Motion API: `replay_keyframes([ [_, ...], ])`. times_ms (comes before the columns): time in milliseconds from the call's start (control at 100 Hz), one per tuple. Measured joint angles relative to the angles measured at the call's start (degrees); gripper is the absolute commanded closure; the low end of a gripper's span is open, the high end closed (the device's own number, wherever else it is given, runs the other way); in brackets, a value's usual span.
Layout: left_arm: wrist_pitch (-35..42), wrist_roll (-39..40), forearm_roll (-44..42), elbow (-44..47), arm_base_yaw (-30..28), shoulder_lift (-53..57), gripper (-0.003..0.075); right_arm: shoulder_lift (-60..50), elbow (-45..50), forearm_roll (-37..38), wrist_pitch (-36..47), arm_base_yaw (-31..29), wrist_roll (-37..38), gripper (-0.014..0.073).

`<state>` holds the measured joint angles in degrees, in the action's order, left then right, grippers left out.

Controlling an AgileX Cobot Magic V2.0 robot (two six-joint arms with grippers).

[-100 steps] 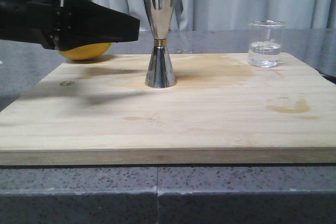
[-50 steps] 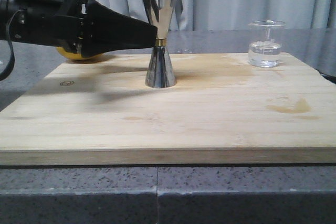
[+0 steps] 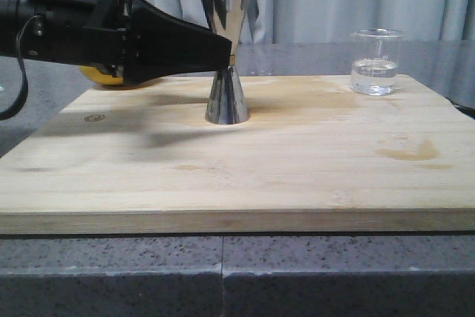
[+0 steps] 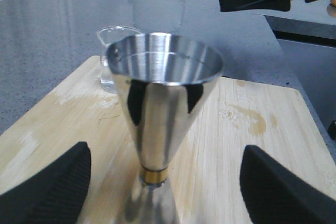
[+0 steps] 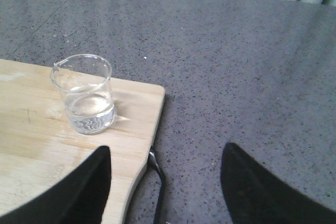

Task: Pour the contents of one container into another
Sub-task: 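Close the left gripper around the jigger's gold-banded waist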

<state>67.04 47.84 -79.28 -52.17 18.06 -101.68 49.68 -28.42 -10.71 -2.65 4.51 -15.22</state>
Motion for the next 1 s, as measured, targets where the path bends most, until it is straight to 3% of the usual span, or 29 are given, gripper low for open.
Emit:
replay_keyframes([
  [1000,-1.0,-2.2,6.5,-3.2,3.4,-5.9,0.0188,0.0,0.0,-0.1,1.0,0.0,0.0,0.0207],
])
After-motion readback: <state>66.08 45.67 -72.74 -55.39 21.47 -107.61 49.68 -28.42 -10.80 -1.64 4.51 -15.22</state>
